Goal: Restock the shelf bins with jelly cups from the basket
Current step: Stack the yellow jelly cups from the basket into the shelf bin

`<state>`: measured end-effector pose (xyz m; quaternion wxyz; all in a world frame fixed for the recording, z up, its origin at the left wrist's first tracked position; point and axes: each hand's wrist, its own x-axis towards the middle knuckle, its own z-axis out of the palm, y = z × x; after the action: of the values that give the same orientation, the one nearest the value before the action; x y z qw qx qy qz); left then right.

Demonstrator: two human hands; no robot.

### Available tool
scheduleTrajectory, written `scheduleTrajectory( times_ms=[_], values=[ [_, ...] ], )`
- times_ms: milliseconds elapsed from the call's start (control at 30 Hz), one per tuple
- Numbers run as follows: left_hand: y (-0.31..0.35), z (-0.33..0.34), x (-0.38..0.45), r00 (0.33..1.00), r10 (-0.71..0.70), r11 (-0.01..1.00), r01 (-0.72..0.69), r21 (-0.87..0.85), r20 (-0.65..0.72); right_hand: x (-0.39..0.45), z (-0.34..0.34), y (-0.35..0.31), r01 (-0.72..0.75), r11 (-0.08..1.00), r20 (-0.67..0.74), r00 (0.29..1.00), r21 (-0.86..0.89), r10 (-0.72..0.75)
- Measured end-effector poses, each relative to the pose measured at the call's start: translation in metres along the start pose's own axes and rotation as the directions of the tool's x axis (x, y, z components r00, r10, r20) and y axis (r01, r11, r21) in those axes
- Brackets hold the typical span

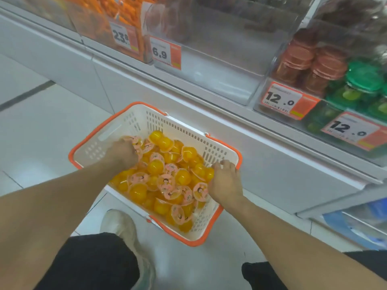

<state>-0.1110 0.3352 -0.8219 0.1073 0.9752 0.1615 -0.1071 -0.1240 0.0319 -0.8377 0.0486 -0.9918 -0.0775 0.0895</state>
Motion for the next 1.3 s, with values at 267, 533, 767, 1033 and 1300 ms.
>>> scheduleTrajectory(
  times_ms=[267, 533, 767, 1033, 1300],
  values=[
    [0.052, 0.069, 0.010, 0.969, 0.070, 0.991, -0.096, 0.098, 0.235, 0.039, 0.041, -0.028, -0.002, 0.965, 0.294, 0.953, 0.261, -0.078],
    [0.049, 0.092, 0.119, 0.967, 0.236, 0.971, -0.232, 0.056, -0.098, 0.131, 0.083, -0.055, -0.106, 0.955, 0.037, 0.994, 0.276, 0.099],
    [0.055, 0.096, 0.149, 0.915, 0.403, 0.858, -0.390, 0.335, 0.033, 0.139, 0.105, -0.072, -0.217, 0.926, -0.080, 0.964, 0.309, 0.253],
    [0.043, 0.076, 0.150, 0.837, 0.508, 0.770, -0.548, 0.327, 0.205, 0.137, 0.088, -0.078, -0.307, 0.807, 0.016, 0.938, 0.504, 0.346],
    [0.029, 0.042, 0.149, 0.834, 0.517, 0.813, -0.406, -0.417, 0.195, 0.131, 0.054, -0.090, -0.540, 0.554, 0.223, 0.813, 0.634, 0.538]
  ],
)
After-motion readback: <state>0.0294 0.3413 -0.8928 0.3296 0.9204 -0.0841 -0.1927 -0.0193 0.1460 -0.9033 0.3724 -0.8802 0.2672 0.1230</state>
